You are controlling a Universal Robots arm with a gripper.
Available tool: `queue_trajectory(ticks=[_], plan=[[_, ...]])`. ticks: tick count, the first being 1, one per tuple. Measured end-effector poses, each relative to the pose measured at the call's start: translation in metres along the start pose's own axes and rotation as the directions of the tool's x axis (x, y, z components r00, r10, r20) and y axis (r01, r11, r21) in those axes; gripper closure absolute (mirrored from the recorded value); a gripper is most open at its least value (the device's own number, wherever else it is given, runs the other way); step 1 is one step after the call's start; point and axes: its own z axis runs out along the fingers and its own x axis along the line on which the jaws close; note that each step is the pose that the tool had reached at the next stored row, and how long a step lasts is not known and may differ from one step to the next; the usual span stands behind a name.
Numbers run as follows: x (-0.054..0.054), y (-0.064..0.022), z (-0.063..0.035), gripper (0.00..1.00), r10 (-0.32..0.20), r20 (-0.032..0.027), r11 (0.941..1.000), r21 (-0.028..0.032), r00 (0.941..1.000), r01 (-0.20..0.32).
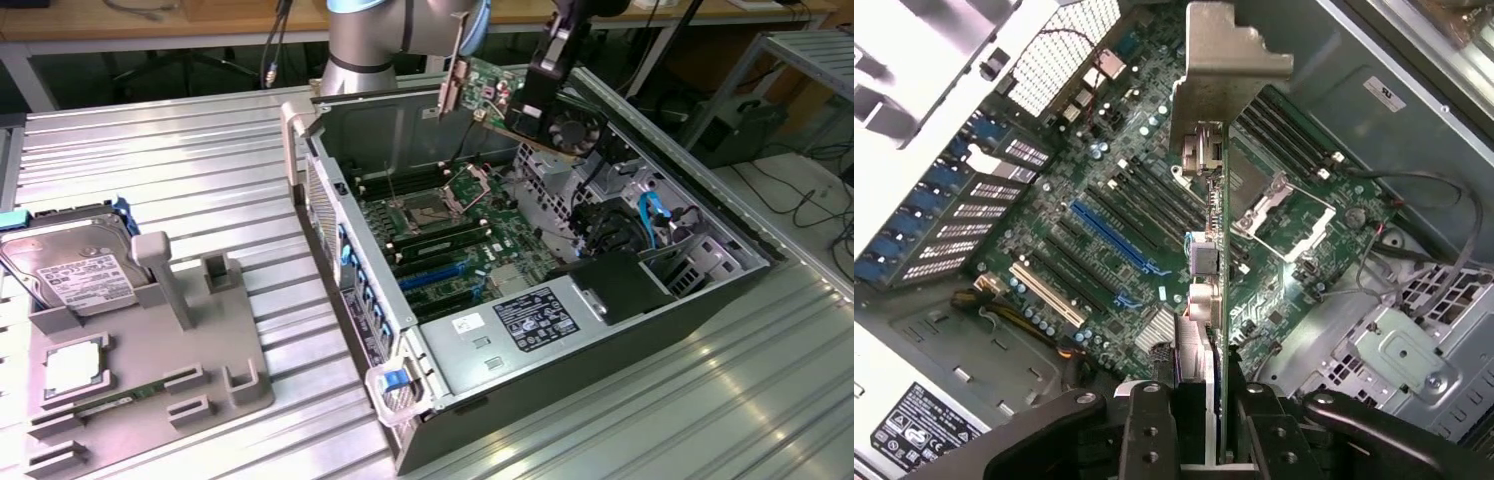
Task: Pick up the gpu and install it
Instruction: 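Insert the gpu into the slot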
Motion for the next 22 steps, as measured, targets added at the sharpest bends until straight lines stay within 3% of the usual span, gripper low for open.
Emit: queue_trajectory(ticks=[9, 16, 22], plan=[[0.0001, 0.0, 0.0, 0.72, -0.11, -0.0005, 0.9939, -0.0011, 0.9939, 0.11], [0.0003, -0.0002, 0.0, 0.72, -0.173, -0.0006, 0.9849, -0.0018, 0.9849, 0.173], [0.0003, -0.0003, 0.0, 0.72, -0.228, -0.0009, 0.9736, -0.0023, 0.9736, 0.228]])
